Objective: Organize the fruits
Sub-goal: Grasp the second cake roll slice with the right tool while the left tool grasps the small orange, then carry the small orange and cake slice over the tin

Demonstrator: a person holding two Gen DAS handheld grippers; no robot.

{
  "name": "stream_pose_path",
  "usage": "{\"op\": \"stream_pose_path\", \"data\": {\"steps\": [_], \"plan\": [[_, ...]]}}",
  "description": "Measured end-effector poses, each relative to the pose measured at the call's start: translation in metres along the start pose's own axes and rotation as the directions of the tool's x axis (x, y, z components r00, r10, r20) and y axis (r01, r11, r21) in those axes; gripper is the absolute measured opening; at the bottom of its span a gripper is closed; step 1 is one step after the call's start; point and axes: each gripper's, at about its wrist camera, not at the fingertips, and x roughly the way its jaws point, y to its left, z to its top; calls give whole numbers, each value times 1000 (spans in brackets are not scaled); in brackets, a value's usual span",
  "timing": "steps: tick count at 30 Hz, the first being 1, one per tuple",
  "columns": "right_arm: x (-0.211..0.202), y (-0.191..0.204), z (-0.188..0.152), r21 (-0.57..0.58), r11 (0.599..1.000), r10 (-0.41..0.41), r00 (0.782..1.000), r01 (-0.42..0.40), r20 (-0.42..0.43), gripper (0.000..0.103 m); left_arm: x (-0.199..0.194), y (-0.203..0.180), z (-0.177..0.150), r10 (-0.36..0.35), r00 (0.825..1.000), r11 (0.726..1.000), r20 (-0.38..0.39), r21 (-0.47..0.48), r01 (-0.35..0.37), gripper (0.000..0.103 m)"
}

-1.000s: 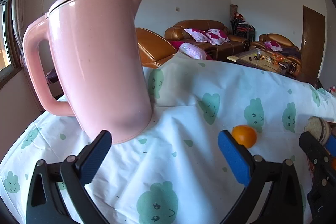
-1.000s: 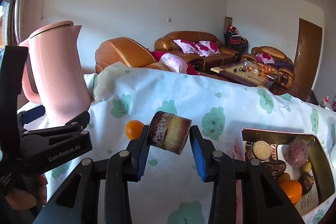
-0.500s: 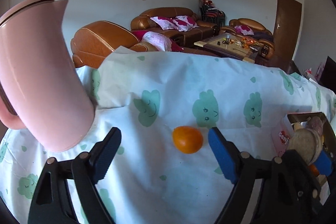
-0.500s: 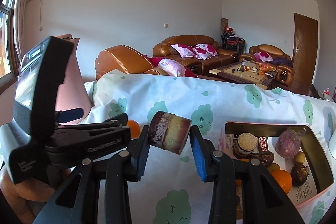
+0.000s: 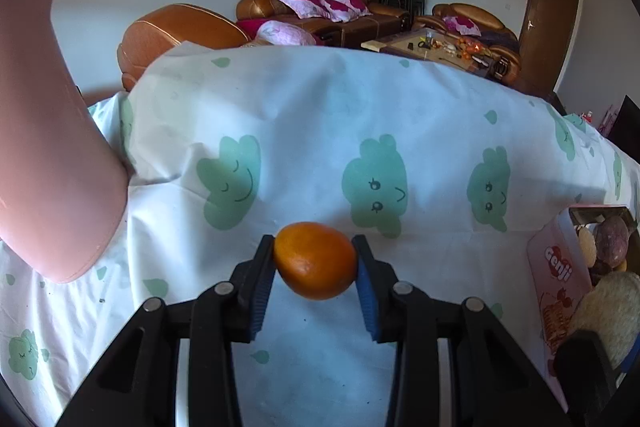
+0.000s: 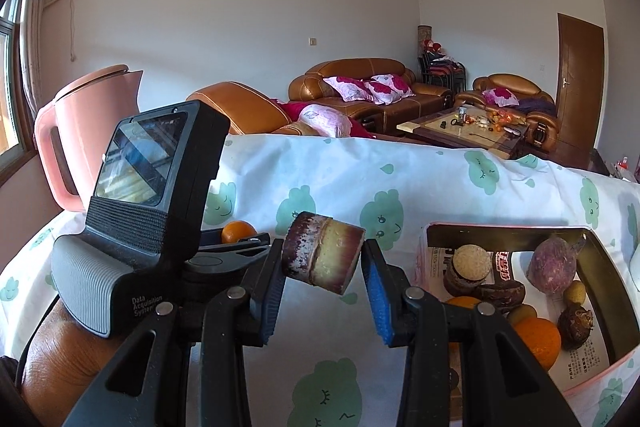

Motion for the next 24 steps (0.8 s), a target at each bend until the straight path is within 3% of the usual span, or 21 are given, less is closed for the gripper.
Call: {"op": "stream_pose_path", "data": {"steps": [6, 12, 24], "plan": [[-3, 4, -3, -13, 1000, -4, 1000, 4, 25, 40, -32, 13, -8, 62, 989, 996, 132, -64, -54, 40], [-12, 11, -7, -42, 999, -13, 998, 15, 60, 40, -46, 35, -22, 63, 984, 988, 166, -147, -39, 40], [-42, 12, -19, -82, 996, -30, 995, 38, 97, 40, -74, 24, -45, 84, 972, 988, 220, -148, -52, 40]]}}
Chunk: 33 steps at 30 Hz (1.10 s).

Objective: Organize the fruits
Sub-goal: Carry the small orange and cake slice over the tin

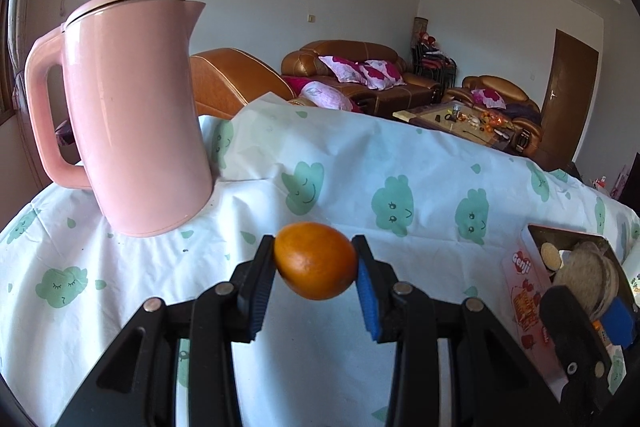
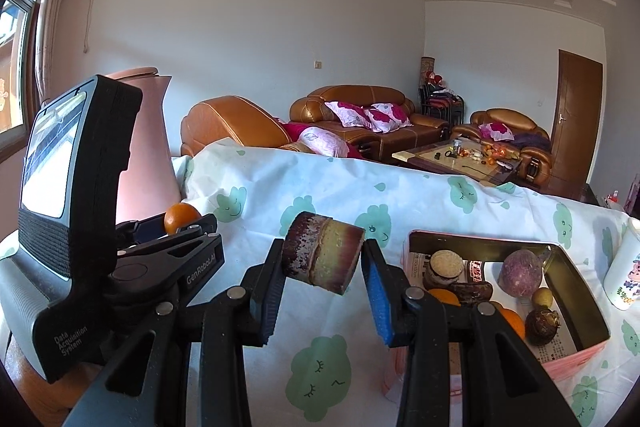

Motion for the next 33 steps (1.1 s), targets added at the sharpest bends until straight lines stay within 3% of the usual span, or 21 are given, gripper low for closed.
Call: {"op": "stream_pose_path", "data": {"steps": [22, 33], "plan": [[-46, -57, -22, -9, 999, -47, 999, 47, 5, 40, -46, -57, -30, -98, 995, 991, 30, 90, 95, 40], [-58, -115, -25, 32, 987, -159, 987, 158, 15, 40, -56, -106, -33, -200, 979, 970, 27, 149, 194, 40]]}}
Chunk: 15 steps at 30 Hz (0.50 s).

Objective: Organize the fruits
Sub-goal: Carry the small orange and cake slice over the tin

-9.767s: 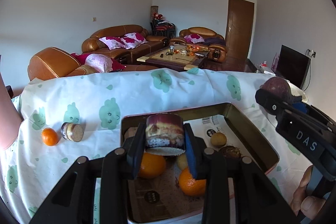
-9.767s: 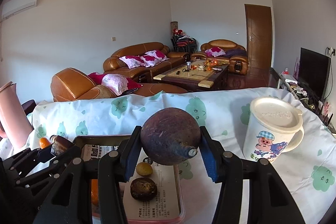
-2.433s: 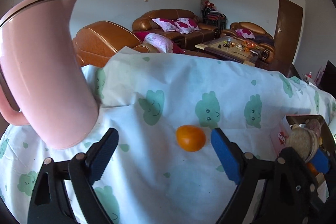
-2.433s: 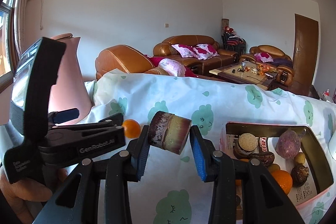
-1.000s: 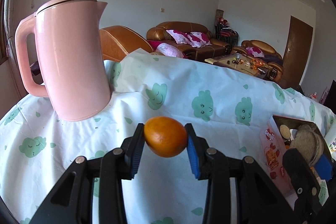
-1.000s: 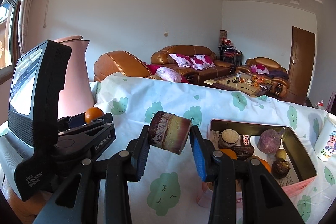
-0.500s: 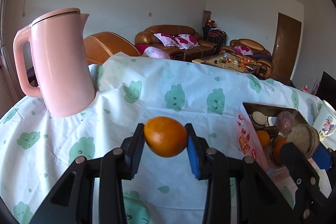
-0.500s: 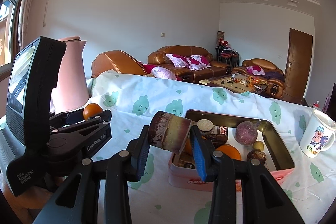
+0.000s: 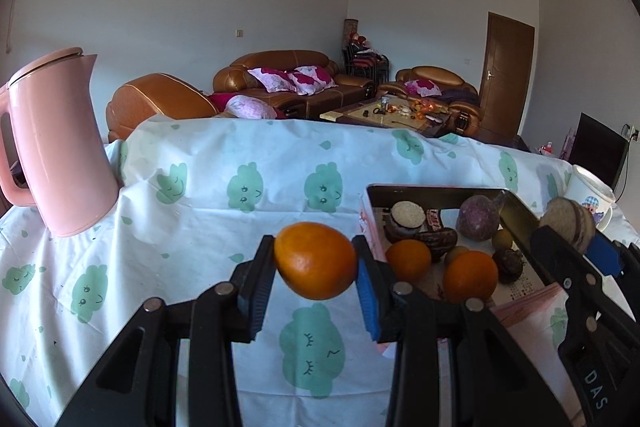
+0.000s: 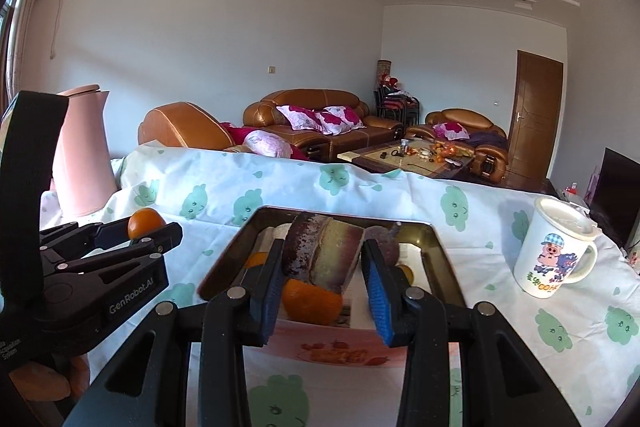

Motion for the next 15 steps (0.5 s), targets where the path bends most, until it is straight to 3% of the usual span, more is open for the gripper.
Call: {"op": "stream_pose_path", "data": {"steps": [8, 15], "plan": [[4, -42, 6, 50, 995, -91, 996, 90, 10, 40, 12, -51, 11, -78, 997, 995, 8, 56, 77, 40], [19, -66, 15, 86, 984, -157, 988, 156, 4, 40, 35, -87, 17, -115, 992, 991, -43, 67, 118, 40]]}}
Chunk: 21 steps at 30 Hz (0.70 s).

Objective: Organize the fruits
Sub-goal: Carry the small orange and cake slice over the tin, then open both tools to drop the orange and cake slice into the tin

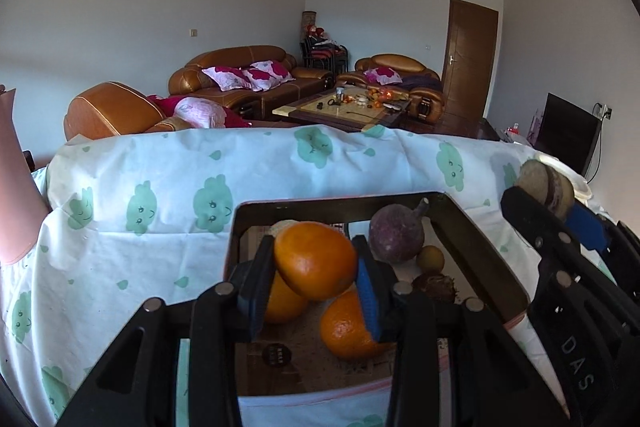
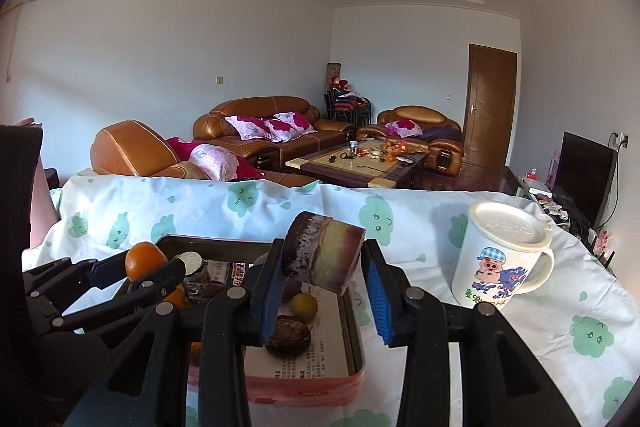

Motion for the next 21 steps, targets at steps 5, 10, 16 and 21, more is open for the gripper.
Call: {"op": "stream_pose_path", "data": {"steps": [5, 10, 16, 21], "plan": [[27, -2, 6, 32, 999, 34, 998, -32, -53, 40, 15, -2, -1, 12, 999, 1000, -42, -6, -12, 40], [59, -2, 7, 84, 988, 141, 980, -130, -142, 41, 32, 5, -1, -19, 993, 999, -117, -52, 13, 40], [76, 9, 0, 167, 910, 409, 887, -380, -214, 43, 26, -7, -5, 11, 995, 1000, -98, 4, -11, 71], [67, 6, -2, 213, 882, 458, 871, -421, -178, 68, 17, -8, -7, 42, 998, 999, -38, -4, -42, 103]]}}
